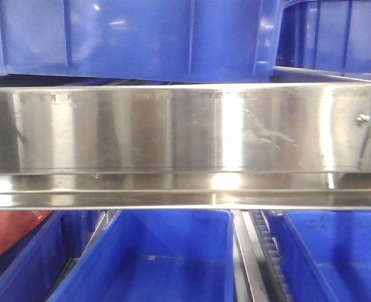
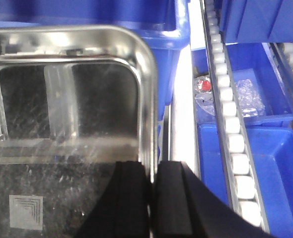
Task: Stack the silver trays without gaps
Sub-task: 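Lift the tray with both grippers and pull it off the shelf, then hold the tray in both grippers while the base turns away, then carry the tray in both grippers while driving across the room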
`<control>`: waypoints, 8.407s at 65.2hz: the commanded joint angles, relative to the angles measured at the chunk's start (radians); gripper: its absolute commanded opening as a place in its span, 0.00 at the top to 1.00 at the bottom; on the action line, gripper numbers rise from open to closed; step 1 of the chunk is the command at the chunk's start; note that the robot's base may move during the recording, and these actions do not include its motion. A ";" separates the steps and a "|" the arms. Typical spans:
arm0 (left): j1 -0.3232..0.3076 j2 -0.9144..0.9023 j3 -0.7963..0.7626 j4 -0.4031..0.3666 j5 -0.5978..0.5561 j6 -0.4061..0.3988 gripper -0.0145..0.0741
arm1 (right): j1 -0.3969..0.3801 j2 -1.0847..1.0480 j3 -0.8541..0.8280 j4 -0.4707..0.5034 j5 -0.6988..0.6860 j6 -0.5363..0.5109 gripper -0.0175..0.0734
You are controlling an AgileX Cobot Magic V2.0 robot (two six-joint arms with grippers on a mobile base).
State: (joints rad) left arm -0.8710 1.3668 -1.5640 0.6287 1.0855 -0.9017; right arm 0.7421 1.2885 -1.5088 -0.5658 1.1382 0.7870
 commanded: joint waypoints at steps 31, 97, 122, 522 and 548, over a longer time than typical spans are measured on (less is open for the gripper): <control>-0.010 0.000 -0.009 -0.019 -0.063 0.013 0.86 | 0.005 -0.007 -0.005 0.005 -0.100 -0.004 0.82; -0.010 0.000 -0.009 -0.012 -0.063 0.013 0.86 | 0.005 -0.007 -0.005 0.005 -0.100 -0.004 0.82; -0.010 0.000 -0.009 -0.012 -0.063 0.013 0.86 | 0.005 -0.007 -0.005 0.005 -0.100 -0.004 0.82; -0.010 0.000 -0.009 0.214 -0.063 0.013 0.86 | 0.005 -0.007 -0.005 0.005 -0.124 -0.004 0.82; -0.010 0.000 -0.009 0.214 -0.063 0.013 0.86 | 0.005 -0.007 -0.005 0.005 -0.131 -0.004 0.82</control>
State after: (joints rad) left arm -0.8747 1.3690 -1.5682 0.8205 1.0466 -0.9017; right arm 0.7406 1.2862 -1.5088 -0.5539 1.0765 0.7870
